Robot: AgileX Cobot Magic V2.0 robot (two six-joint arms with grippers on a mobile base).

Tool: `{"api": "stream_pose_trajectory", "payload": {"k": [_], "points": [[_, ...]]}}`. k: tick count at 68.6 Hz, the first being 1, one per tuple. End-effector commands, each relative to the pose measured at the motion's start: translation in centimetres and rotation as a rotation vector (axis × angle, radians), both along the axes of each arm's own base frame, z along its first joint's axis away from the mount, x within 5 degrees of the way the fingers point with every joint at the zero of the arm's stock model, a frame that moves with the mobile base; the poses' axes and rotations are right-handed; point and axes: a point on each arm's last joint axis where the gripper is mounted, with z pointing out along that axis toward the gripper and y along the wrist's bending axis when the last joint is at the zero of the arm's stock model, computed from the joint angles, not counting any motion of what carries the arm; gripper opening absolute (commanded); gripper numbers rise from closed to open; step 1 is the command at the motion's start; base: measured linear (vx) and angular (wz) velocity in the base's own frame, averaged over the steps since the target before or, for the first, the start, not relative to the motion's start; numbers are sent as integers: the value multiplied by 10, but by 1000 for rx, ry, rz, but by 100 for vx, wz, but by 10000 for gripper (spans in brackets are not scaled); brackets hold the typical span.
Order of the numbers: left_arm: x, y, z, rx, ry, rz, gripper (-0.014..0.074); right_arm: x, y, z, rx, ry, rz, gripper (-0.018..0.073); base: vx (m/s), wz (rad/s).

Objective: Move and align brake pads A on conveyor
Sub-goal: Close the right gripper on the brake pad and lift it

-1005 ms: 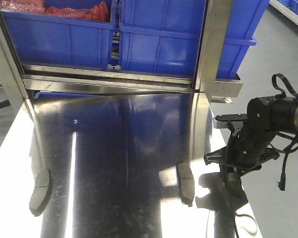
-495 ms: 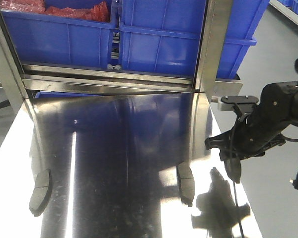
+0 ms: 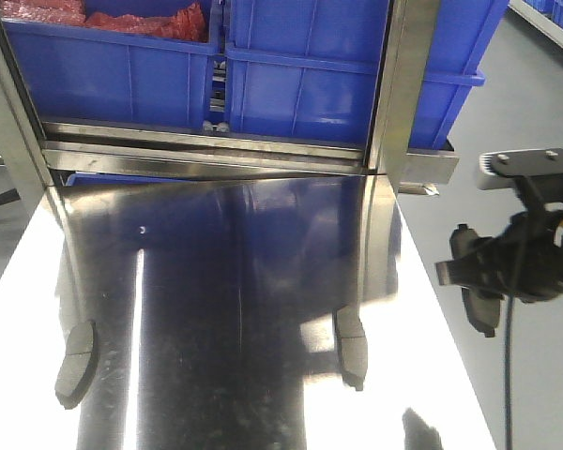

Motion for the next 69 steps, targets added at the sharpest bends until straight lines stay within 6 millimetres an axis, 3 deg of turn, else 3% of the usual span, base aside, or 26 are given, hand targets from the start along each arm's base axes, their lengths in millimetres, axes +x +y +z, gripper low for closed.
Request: {"api": "stream_pose_trajectory", "payload": {"k": [1,16,26,69], "points": [[2,0,18,-12,-120,8,72,-18,-4,23,27,-185,9,12,0,0],[2,0,18,-12,-120,8,72,-65,-14,29,55,-349,7,13,0,0],[2,0,18,-12,-120,8,72,-82,-17,29,65,-399,6,13,0,0],[2,0,18,-12,-120,8,72,-90,-19,33,73,-439,5,13,0,0]]}}
